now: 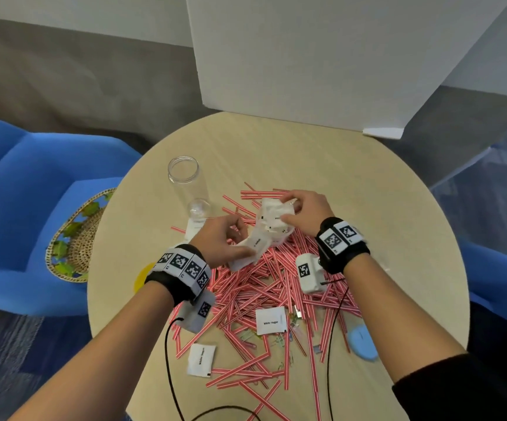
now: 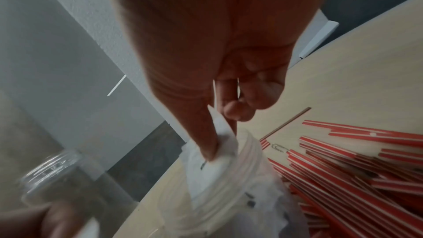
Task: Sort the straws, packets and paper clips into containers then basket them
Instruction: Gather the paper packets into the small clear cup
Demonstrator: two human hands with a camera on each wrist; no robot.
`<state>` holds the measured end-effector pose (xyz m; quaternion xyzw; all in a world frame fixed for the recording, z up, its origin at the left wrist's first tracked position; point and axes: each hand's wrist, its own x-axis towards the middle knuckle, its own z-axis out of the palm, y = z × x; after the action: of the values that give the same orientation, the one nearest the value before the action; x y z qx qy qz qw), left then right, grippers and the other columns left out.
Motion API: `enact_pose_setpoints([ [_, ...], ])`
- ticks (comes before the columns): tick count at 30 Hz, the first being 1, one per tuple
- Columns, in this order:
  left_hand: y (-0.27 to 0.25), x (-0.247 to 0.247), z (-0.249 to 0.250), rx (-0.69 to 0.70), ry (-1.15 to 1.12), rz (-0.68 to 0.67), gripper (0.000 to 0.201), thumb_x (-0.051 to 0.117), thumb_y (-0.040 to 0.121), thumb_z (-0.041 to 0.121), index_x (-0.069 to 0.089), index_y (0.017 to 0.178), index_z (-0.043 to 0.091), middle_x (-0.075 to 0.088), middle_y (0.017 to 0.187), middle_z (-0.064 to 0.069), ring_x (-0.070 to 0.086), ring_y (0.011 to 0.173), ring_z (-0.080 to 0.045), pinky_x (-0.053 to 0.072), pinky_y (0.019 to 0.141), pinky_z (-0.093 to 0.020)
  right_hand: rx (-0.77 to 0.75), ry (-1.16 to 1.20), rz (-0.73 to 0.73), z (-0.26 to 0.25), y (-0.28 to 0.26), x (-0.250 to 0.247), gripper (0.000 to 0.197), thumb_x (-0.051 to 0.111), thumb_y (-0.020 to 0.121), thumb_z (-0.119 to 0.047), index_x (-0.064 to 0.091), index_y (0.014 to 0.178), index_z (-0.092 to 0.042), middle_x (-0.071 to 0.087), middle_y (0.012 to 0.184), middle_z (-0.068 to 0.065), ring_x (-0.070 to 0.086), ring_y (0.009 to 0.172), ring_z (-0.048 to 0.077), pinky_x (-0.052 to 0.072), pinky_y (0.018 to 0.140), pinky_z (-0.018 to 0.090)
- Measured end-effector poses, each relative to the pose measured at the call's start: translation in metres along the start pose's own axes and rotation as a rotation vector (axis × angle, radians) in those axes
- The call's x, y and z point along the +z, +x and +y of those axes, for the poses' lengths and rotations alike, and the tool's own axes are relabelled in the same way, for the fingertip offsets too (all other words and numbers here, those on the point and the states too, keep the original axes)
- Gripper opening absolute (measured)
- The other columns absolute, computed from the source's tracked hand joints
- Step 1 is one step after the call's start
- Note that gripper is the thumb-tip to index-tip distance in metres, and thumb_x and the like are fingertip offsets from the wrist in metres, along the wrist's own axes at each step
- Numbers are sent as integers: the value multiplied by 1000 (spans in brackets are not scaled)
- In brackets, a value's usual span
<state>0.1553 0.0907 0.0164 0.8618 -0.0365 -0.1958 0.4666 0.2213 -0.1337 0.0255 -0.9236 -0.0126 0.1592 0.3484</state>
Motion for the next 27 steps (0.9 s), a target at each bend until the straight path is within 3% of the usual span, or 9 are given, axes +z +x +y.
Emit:
enact_pose_setpoints([
  [2, 5, -4, -7, -29, 15, -70, 31, 84, 72, 31, 64, 95, 28, 72, 88, -2, 68, 77, -13, 53, 60, -24, -11, -67, -68, -1, 8, -3, 31, 76, 79, -14, 70, 108, -23, 65, 83, 0, 61, 75, 16, 52, 72, 31],
  [4, 7, -8, -11, -9, 89, -107, 30, 80, 77, 34, 68, 104, 33, 69, 104, 5, 65, 89, -7, 52, 75, -24, -8, -122, -136, -1, 15, -7, 28, 73, 85, -18, 71, 112, -20, 66, 94, -1, 61, 87, 16, 51, 82, 31],
  [6, 8, -10, -11, 1, 135, -84, 30, 79, 79, 35, 70, 108, 29, 68, 108, 11, 62, 93, -1, 50, 83, -22, -5, -160, -206, 0, 19, -9, 25, 68, 90, -20, 72, 114, -17, 67, 107, -2, 61, 98, 15, 48, 92, 30],
  [8, 9, -11, -7, -9, 123, -16, 27, 81, 76, 37, 74, 99, 25, 71, 95, 12, 64, 84, 1, 52, 77, -19, -9, -222, -223, -1, 19, -4, 21, 68, 90, -20, 74, 110, -18, 70, 112, -3, 62, 98, 13, 49, 95, 30],
  [12, 14, -15, 7, 21, 15, 206, 22, 82, 73, 39, 75, 81, 19, 69, 72, 10, 62, 66, 2, 49, 58, -13, -57, -433, -105, -12, 14, 13, 8, 71, 88, -24, 77, 91, -24, 74, 95, -7, 66, 83, 11, 55, 81, 27],
  [15, 20, -22, 14, 36, -29, 353, 21, 81, 75, 41, 73, 76, 22, 70, 69, 9, 61, 60, 1, 47, 55, -12, -76, -520, -36, -13, 11, 23, 10, 67, 90, -23, 77, 89, -23, 73, 89, -3, 66, 78, 16, 52, 73, 27],
  [18, 28, -25, 13, 0, -74, 436, 24, 82, 73, 44, 73, 79, 23, 71, 73, 8, 63, 66, 1, 46, 60, -11, -103, -547, 5, -11, 9, 24, 10, 69, 89, -27, 77, 91, -24, 72, 91, -3, 65, 79, 18, 46, 71, 26],
  [22, 38, -16, 18, -59, -202, 405, 30, 85, 71, 35, 72, 96, 26, 71, 68, -1, 62, 58, -6, 47, 53, -15, -104, -421, 29, -3, 5, 13, 12, 73, 83, -35, 76, 92, -28, 72, 88, -8, 66, 82, 15, 51, 75, 26],
  [27, 58, 5, 33, -66, 32, 249, 27, 84, 72, 39, 74, 93, 24, 70, 77, 6, 63, 67, -6, 46, 56, -13, -10, -58, 199, 16, -29, -3, 4, 75, 80, -24, 75, 77, -27, 68, 72, -13, 63, 70, 3, 50, 68, 19],
])
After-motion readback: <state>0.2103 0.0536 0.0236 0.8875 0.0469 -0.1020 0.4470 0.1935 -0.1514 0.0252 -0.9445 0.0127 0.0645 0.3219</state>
